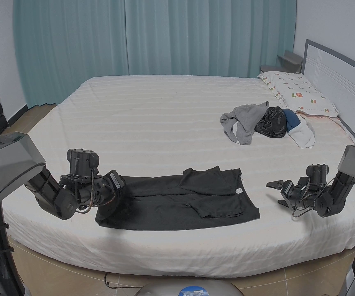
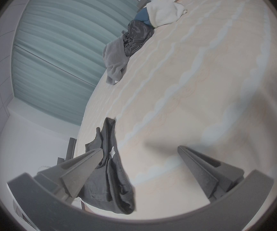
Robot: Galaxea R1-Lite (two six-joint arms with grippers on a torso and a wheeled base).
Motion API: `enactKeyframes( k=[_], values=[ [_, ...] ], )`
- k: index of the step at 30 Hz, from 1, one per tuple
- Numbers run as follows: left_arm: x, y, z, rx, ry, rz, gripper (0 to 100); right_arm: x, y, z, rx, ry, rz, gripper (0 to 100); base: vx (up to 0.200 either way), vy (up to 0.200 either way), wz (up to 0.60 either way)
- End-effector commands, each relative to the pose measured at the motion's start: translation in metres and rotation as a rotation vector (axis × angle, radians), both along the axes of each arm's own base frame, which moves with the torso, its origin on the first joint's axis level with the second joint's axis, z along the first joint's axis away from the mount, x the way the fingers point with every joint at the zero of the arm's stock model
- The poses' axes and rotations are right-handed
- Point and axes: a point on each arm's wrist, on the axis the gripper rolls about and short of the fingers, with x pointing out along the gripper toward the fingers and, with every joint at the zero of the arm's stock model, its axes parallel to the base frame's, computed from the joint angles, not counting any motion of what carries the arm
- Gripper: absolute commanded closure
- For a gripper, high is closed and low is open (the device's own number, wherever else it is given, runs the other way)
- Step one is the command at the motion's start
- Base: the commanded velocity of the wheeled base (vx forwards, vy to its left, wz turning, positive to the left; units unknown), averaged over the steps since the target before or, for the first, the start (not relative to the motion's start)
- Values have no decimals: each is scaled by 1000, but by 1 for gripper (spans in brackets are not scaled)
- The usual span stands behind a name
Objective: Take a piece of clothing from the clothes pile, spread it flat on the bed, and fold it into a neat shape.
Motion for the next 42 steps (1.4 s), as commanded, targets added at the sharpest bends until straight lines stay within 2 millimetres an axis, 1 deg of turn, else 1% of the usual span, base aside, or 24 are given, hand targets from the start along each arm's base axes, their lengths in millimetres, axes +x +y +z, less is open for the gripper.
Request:
enactKeyframes(
  k=[1, 9, 16, 17, 19, 22, 25, 26, 27, 31, 35, 38, 39, 42],
  values=[
    [5, -15, 10, -1, -16, -29, 100, 0, 1, 0, 0, -2, 3, 0, 0, -200, 0],
    [14, -42, 20, 22, 3, -66, 100, 0, 2, 2, 0, -7, 6, 0, 0, -200, 0],
    [17, -71, 23, 39, 30, -120, 100, 0, 3, 3, -2, -7, 8, 0, 0, -200, 0],
    [17, -71, 24, 39, 29, -122, 100, 0, 3, 2, -1, -5, 8, 0, 0, -200, 0],
    [22, -80, 24, 48, 50, -135, 100, -1, 3, 2, -2, -4, 10, 0, 0, -200, 0],
    [28, -88, 22, 62, 61, -133, 100, -1, 3, 2, -2, -4, 10, 0, 0, -200, 0],
    [36, -101, 13, 98, 64, -111, 100, -1, 3, 2, -2, -4, 10, 0, 0, -200, 0],
    [36, -101, 13, 98, 64, -111, 100, -1, 3, 2, -2, -4, 10, 0, 0, -200, 0],
    [38, -109, 7, 119, 67, -103, 100, -1, 3, 2, -3, -5, 11, 0, 0, 0, 0],
    [37, -125, 1, 147, 69, -106, 100, -1, 3, 2, -3, -5, 11, 0, 0, 0, 0],
    [37, -133, -1, 163, 59, -88, 100, -1, 4, 2, -3, -5, 12, 0, 0, 0, 0],
    [38, -134, -2, 174, 51, -68, 100, -1, 3, 2, -3, -5, 11, 0, 0, 0, 0],
    [39, -134, -1, 179, 48, -59, 0, -1, 4, 2, -3, -5, 12, 0, 0, 0, 0],
    [41, -134, -2, 179, 54, -43, 0, -1, 4, 2, -3, -5, 12, 0, 0, 0, 0]
  ],
)
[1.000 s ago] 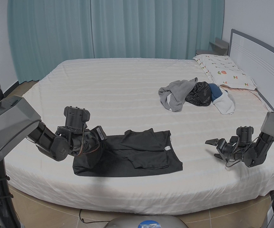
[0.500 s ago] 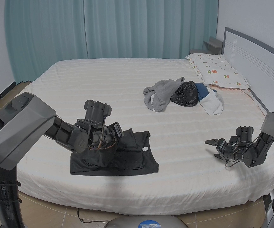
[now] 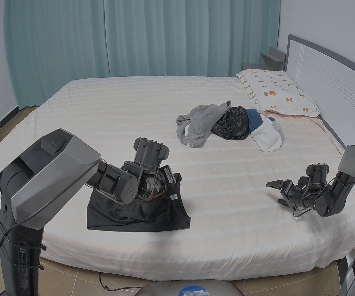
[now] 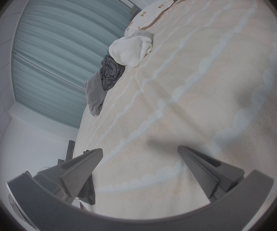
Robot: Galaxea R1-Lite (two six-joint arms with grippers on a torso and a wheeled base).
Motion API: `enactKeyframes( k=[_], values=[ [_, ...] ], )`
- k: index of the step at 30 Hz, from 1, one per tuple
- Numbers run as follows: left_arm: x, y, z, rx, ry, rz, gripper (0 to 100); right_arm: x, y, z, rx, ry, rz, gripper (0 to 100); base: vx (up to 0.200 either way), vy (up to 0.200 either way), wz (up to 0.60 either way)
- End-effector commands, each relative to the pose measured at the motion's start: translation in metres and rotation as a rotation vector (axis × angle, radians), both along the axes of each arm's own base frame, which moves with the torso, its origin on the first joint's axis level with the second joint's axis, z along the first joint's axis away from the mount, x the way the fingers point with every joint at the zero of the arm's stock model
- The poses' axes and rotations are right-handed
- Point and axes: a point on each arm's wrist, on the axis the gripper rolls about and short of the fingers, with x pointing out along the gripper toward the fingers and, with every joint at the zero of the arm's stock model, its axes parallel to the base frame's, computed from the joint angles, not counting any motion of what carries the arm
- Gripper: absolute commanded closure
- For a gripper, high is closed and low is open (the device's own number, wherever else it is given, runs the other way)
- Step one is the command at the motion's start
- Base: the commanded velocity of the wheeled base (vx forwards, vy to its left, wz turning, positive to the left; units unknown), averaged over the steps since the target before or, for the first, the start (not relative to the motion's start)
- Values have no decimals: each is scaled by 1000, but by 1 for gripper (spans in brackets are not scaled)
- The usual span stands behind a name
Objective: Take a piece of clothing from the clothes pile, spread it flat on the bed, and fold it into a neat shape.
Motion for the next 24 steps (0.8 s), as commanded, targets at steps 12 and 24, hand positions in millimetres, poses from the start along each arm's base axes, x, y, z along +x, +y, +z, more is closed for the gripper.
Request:
enactKeyframes(
  k=[12, 24],
  values=[
    [-7, 3, 21, -70, 2, 52, 0, 0, 0, 1, 1, -2, 0, 0, 0, 0, 0],
    [-25, 40, 62, -157, -21, 106, 0, -2, 2, 4, 1, -5, 6, 0, 0, 0, 0]
  ],
)
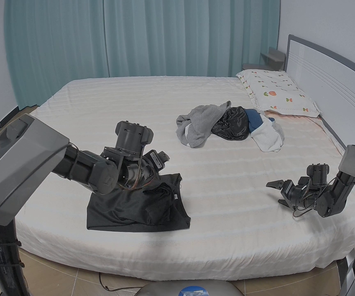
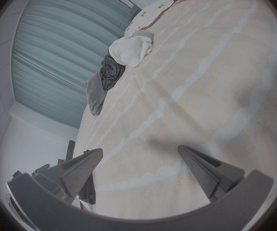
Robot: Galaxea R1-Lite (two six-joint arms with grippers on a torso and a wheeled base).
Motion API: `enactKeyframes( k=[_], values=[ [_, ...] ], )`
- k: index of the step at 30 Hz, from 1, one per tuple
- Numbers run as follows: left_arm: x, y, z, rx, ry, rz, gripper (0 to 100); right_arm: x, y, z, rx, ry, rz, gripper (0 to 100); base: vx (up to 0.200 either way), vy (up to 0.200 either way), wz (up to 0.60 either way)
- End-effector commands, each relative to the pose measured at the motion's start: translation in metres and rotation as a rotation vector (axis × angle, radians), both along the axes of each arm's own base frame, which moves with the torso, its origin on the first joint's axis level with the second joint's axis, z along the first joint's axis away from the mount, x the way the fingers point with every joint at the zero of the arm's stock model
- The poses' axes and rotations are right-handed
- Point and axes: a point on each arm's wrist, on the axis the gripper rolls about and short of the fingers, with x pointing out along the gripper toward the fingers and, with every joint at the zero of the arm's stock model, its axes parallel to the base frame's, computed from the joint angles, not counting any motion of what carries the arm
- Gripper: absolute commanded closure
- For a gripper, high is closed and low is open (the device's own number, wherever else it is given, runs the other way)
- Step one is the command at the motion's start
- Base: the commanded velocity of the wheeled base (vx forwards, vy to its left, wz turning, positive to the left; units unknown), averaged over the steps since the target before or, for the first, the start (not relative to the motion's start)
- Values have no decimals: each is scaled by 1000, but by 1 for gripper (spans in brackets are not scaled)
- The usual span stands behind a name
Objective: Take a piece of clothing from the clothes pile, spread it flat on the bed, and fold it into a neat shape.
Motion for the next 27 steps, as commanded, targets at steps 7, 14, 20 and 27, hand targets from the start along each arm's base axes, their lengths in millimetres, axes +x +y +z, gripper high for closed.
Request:
enactKeyframes(
  k=[7, 14, 20, 27],
  values=[
    [-9, 51, 1, -37, 58, 96, 0, -6, 14, 13, -6, -20, 32, 0, 0, 0, 0],
    [-15, 64, 5, -130, 97, 130, 0, -15, 42, 25, -45, -41, 59, 0, 0, 86, 0],
    [-26, 89, -8, -216, 201, 116, 0, -21, 77, 37, -130, -75, 48, 0, 0, 200, 0],
    [-28, 107, -26, -304, 189, 158, 0, -26, 116, 40, -165, -83, 115, 0, 0, 200, 0]
  ],
)
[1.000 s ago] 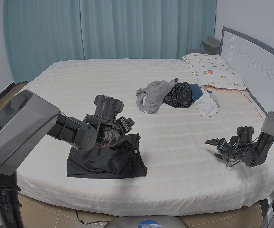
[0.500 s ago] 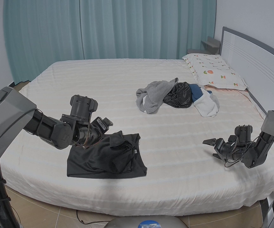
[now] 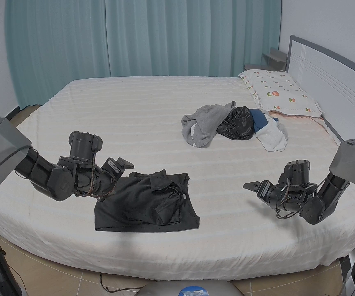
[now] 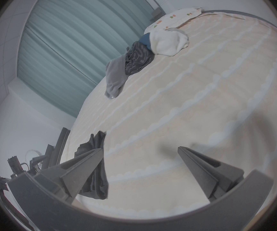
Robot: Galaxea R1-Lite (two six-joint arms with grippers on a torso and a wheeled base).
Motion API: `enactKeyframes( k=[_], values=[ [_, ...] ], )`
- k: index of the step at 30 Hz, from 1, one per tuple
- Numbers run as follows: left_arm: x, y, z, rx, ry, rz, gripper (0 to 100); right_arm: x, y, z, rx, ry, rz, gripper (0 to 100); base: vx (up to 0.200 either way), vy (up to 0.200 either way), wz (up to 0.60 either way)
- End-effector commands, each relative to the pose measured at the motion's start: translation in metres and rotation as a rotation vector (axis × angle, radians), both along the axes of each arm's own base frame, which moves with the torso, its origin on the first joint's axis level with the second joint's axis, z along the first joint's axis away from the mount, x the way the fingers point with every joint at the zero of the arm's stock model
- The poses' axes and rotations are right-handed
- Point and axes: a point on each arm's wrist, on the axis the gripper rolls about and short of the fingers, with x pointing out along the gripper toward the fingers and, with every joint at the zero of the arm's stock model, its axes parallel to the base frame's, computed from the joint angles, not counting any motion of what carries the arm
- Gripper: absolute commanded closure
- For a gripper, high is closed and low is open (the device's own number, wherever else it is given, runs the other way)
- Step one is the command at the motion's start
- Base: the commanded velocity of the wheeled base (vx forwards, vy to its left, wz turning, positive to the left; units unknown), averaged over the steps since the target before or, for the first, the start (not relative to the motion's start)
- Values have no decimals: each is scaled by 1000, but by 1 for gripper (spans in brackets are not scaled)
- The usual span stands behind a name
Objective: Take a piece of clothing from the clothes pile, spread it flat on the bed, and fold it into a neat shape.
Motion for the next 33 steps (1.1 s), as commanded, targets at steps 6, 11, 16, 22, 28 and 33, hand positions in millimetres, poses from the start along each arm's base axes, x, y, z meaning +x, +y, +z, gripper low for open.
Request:
enactKeyframes(
  k=[6, 11, 16, 22, 28, 33],
  values=[
    [-4, 29, -28, -115, 9, 65, 0, -9, 63, 9, -74, -10, 72, 0, 0, 200, 0],
    [-3, 30, -32, -117, 19, 73, 0, -15, 87, 8, -104, -10, 99, 0, 0, 200, 0],
    [-2, 30, -41, -113, 41, 75, 0, -21, 100, 7, -115, -17, 123, 0, 0, 200, 0],
    [-2, 27, -55, -103, 78, 73, 0, -24, 100, 2, -173, 3, 117, 0, 0, 133, 0],
    [-2, 27, -56, -99, 82, 73, 0, -27, 101, -10, -252, 16, 138, 0, 0, 0, 0],
    [-3, 27, -56, -100, 84, 72, 0, -27, 101, -23, -294, 36, 134, 0, 0, 0, 0]
  ],
)
